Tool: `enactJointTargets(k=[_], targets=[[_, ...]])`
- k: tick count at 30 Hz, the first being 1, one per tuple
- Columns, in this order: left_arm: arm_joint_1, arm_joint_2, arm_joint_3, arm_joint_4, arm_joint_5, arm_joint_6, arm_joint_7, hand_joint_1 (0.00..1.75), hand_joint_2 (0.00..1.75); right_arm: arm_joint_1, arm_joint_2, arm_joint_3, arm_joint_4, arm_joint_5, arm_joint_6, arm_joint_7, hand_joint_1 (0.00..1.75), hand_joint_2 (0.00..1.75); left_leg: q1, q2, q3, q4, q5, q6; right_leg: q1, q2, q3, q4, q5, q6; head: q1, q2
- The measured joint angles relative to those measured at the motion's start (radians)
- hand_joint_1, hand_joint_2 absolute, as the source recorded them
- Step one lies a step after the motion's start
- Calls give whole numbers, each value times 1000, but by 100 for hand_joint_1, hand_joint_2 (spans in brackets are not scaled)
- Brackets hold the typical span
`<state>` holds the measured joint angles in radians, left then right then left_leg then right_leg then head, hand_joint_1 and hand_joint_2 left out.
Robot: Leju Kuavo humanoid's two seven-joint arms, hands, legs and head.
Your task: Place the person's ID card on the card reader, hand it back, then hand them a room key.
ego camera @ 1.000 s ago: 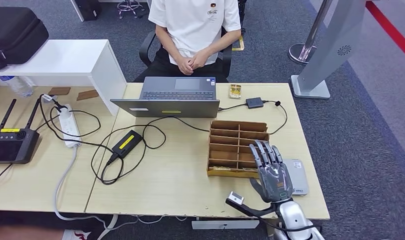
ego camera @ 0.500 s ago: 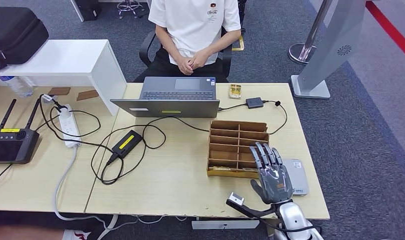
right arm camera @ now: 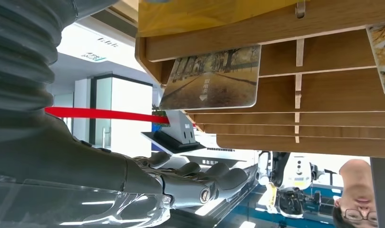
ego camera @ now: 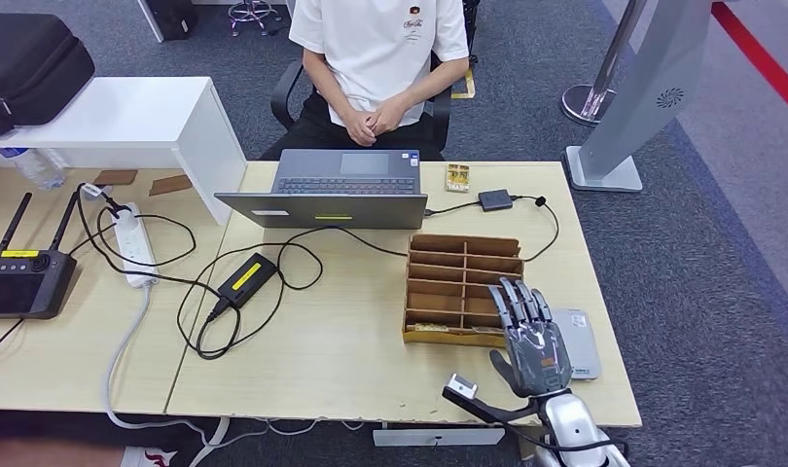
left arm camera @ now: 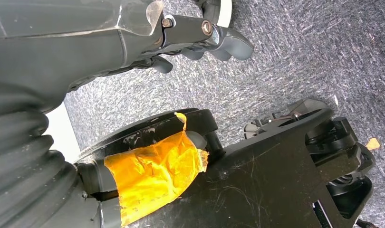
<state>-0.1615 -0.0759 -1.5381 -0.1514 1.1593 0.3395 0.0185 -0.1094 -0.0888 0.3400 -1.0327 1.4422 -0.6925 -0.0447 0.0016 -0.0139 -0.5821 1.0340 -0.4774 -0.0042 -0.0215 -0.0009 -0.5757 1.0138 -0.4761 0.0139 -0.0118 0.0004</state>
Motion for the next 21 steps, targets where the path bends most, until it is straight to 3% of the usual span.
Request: enactJointTargets(k=[14, 15, 18, 19, 20, 21], targets=[[0, 0, -2, 0, -8, -4, -14, 0, 175, -43, 14, -7, 31, -9, 0, -12, 0, 175, 0, 0, 0, 0, 0, 0, 0, 0, 0, 0, 0, 0, 0, 0], [0, 0, -2, 0, -8, -5, -17, 0, 175, -44, 14, -8, 33, -10, 0, -12, 21, 175, 0, 0, 0, 0, 0, 0, 0, 0, 0, 0, 0, 0, 0, 0], [0, 0, -3, 0, -10, -9, -23, 0, 175, -46, 16, -8, 34, -16, 0, -17, 152, 175, 0, 0, 0, 0, 0, 0, 0, 0, 0, 0, 0, 0, 0, 0], [0, 0, -3, 0, -11, -12, -25, 0, 175, -46, 16, -8, 34, -20, 0, -20, 175, 175, 0, 0, 0, 0, 0, 0, 0, 0, 0, 0, 0, 0, 0, 0], [0, 0, -3, 0, -12, -15, -27, 0, 175, -46, 16, -8, 35, -25, 0, -24, 175, 175, 0, 0, 0, 0, 0, 0, 0, 0, 0, 0, 0, 0, 0, 0], [-1, 0, -3, 0, -13, -19, -28, 0, 131, -46, 16, -8, 35, -29, 0, -27, 175, 175, 0, 0, 0, 0, 0, 0, 0, 0, 0, 0, 0, 0, 0, 0]])
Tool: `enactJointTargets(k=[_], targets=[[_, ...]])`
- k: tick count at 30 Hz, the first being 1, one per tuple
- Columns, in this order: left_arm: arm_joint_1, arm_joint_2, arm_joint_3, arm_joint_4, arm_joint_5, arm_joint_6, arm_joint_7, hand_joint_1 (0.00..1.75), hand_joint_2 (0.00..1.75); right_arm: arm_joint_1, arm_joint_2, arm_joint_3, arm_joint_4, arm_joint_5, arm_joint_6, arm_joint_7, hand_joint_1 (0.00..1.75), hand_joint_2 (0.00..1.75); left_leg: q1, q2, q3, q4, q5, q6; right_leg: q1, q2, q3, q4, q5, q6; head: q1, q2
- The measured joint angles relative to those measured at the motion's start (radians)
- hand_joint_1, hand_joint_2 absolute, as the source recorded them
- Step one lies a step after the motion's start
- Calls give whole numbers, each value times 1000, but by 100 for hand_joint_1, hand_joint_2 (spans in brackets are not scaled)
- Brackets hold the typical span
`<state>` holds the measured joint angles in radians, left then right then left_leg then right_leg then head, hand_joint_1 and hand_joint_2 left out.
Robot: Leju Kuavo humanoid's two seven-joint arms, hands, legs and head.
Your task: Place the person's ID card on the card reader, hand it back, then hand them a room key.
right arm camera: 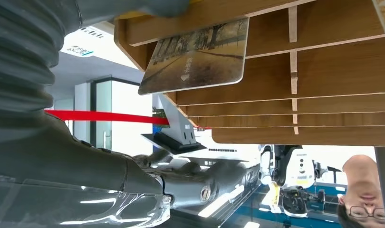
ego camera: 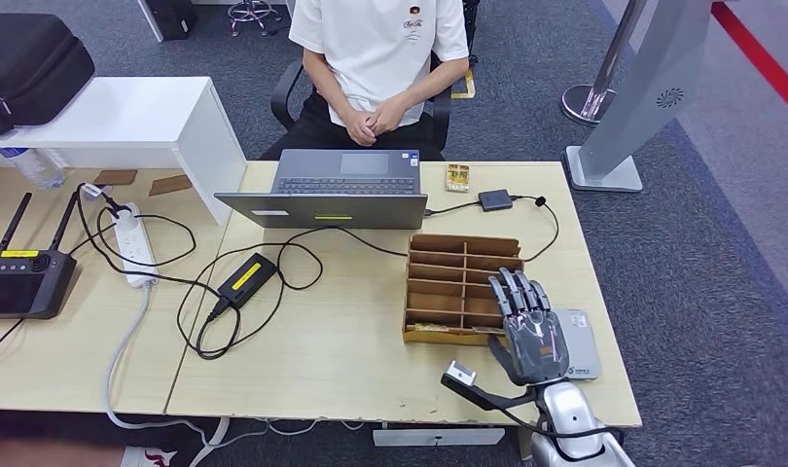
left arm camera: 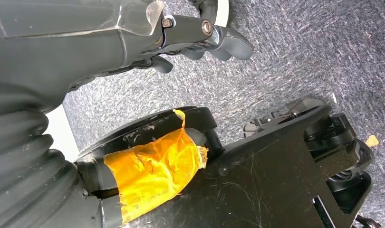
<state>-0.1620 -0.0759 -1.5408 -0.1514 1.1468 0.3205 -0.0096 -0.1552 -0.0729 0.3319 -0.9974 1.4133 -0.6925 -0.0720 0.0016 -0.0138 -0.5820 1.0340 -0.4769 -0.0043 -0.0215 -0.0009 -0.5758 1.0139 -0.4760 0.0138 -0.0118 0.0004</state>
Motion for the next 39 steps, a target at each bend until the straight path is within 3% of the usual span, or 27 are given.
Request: enactJointTargets(k=[3, 7, 31, 39], targets=[[0, 0, 0, 0, 3, -18, -3, 0, 0, 0, 1, 0, 5, -8, 0, -8, 175, 175, 0, 0, 0, 0, 0, 0, 0, 0, 0, 0, 0, 0, 0, 0], [1, 0, 0, 0, 15, -38, -23, 0, 175, -1, 3, 0, 12, -11, 0, -12, 175, 175, 0, 0, 0, 0, 0, 0, 0, 0, 0, 0, 0, 0, 0, 0], [1, 0, 1, 0, 50, -26, -75, 0, 175, 4, 6, -21, 17, -9, -4, -15, 175, 175, 0, 0, 0, 0, 0, 0, 0, 0, 0, 0, 0, 0, 0, 0], [1, 0, 1, 0, 58, -60, -74, 0, 175, -32, 3, -24, 4, -74, -4, -24, 175, 175, 0, 0, 0, 0, 0, 0, 0, 0, 0, 0, 0, 0, 0, 0]])
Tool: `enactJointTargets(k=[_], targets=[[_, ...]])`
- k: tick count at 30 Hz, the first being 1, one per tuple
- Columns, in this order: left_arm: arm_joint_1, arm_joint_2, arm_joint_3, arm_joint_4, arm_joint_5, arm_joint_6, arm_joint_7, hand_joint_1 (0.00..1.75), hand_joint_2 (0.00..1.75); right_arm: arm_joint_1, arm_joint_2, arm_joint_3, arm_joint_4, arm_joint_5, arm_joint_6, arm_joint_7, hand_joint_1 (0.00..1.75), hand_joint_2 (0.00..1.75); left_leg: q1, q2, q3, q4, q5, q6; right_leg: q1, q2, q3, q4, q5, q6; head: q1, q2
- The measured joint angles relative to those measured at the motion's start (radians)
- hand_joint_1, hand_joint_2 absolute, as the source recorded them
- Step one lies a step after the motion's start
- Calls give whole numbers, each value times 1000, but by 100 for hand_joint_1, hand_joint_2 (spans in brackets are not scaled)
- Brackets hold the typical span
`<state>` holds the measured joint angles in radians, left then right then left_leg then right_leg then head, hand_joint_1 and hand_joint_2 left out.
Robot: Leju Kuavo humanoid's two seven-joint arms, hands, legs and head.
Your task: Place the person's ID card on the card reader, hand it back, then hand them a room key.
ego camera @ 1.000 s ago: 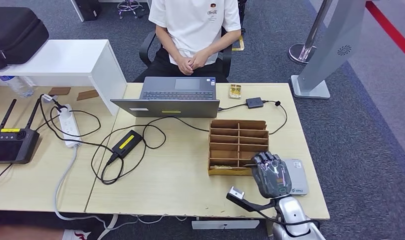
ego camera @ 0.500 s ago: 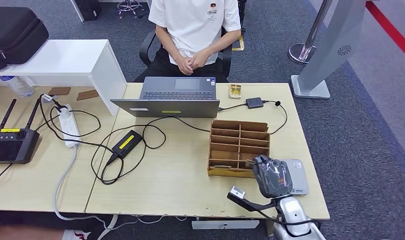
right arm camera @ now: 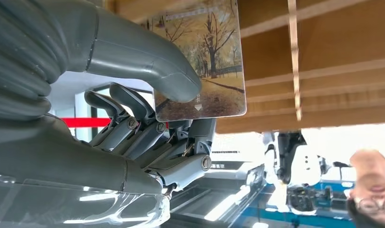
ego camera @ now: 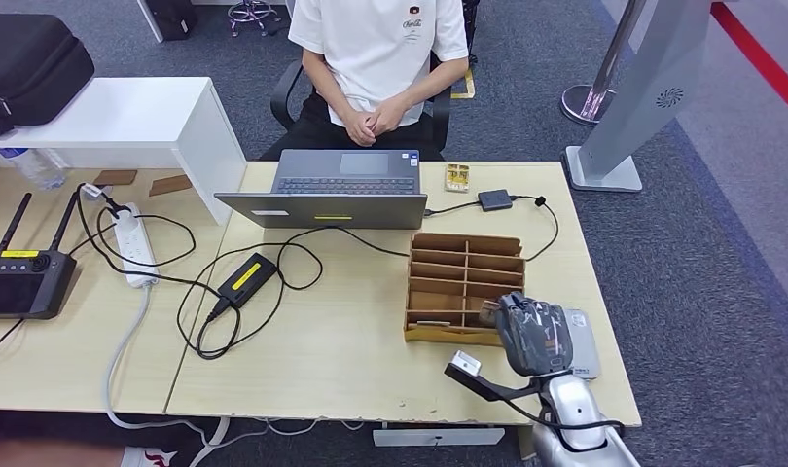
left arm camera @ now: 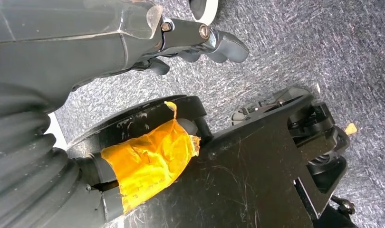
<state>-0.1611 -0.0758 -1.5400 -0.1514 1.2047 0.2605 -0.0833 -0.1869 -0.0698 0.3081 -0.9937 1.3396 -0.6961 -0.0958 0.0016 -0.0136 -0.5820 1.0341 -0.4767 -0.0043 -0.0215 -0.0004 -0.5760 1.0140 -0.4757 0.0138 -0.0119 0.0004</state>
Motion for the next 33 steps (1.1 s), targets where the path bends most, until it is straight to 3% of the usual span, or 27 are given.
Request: enactJointTargets(k=[10, 21, 28, 33], targets=[[0, 0, 0, 0, 0, -12, 3, 0, 175, -106, -55, 34, -46, -104, 57, 24, 175, 175, 0, 0, 0, 0, 1, 0, 0, 0, 0, 0, 1, 0, 0, 0], [-2, 1, 0, 0, 0, -22, 11, 0, 175, -253, -135, 97, -126, -262, 249, 10, 175, 175, 0, 0, 0, 0, 1, 0, 0, 1, 0, 0, 1, 0, 0, 0], [-6, 1, 0, 0, -29, -32, 20, 0, 175, -405, -136, 166, -89, -257, 292, 50, 175, 175, 0, 0, 0, 0, 2, 0, 0, 0, 0, 1, 1, 0, 0, 0], [-13, -1, -1, 0, -64, -45, 27, 0, 175, -547, -104, 216, 22, -244, 307, 88, 175, 175, 0, 0, 0, 0, 3, 0, 0, 0, 0, 1, 2, -1, 0, 0]])
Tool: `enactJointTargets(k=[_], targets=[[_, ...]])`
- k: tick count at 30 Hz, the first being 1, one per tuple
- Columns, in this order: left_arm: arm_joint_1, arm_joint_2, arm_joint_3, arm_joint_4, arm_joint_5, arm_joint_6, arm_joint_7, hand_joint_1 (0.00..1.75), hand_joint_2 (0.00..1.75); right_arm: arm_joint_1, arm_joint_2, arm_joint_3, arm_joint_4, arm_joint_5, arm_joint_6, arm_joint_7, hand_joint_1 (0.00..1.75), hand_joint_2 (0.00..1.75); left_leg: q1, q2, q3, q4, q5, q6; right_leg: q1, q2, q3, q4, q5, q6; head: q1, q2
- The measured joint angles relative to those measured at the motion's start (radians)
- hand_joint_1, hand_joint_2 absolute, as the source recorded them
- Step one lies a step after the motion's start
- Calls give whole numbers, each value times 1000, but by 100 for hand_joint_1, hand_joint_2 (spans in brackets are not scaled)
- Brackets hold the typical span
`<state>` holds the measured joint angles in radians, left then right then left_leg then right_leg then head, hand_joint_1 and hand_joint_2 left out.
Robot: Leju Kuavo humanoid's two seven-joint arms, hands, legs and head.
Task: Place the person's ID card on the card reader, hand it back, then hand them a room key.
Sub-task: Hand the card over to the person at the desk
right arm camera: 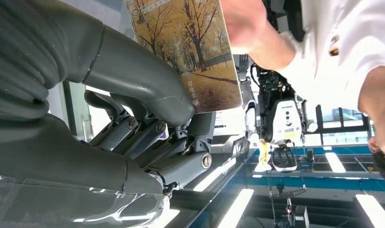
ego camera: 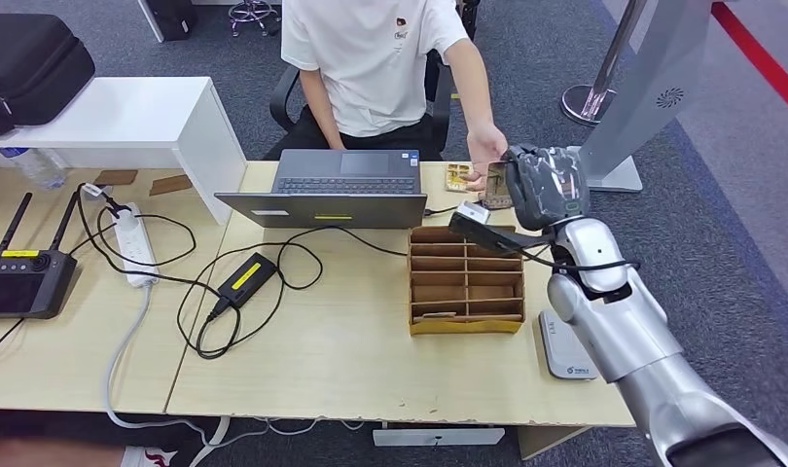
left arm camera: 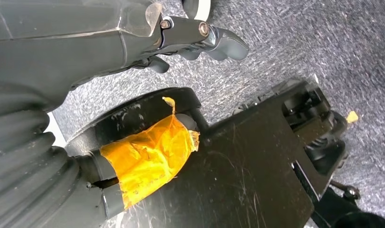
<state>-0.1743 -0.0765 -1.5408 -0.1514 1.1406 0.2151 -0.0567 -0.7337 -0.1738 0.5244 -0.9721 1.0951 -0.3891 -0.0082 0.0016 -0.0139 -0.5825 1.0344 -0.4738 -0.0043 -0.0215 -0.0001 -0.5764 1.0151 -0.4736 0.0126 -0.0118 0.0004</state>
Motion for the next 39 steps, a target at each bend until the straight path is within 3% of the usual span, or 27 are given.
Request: enactJointTargets(k=[10, 14, 20, 29, 34, 39], targets=[[-7, -1, 0, 0, -44, -16, 6, 0, 175, -224, 104, 45, 244, -6, 10, 47, 175, 175, 0, 0, 0, 0, 1, -1, 0, 0, -2, 1, 1, -1, 0, 0], [-7, -1, 0, 0, -41, -26, 2, 0, 175, -277, 135, 54, 309, -13, 12, 52, 0, 175, 0, 0, 0, 0, 1, -1, 0, 0, -2, 1, 1, -1, 0, 0], [-6, -4, 1, 0, 4, -45, -25, 0, 175, -299, 156, 69, 354, -17, -1, 43, 0, 175, 0, 0, -1, 0, 1, -1, 0, 0, -2, 1, 1, -1, 0, 0], [-4, -5, 2, 0, 5, -40, -17, 0, 175, -295, 145, 82, 386, -26, -19, 42, 0, 175, 0, 0, -1, 1, 1, -1, 0, 1, -3, 1, 1, -2, 0, 0], [-3, -5, 2, 0, 14, -35, -17, 0, 175, -286, 87, 83, 388, -41, -28, 39, 0, 175, 0, -1, -1, 1, 1, -1, 0, -1, -3, 1, 1, -2, 0, 0], [3, -3, 5, 0, 32, -25, -21, 0, 175, -275, -29, 75, 387, -40, -23, 36, 0, 175, 0, -1, -3, 2, 1, -1, 0, -1, -3, 0, 2, 0, 0, 0]])
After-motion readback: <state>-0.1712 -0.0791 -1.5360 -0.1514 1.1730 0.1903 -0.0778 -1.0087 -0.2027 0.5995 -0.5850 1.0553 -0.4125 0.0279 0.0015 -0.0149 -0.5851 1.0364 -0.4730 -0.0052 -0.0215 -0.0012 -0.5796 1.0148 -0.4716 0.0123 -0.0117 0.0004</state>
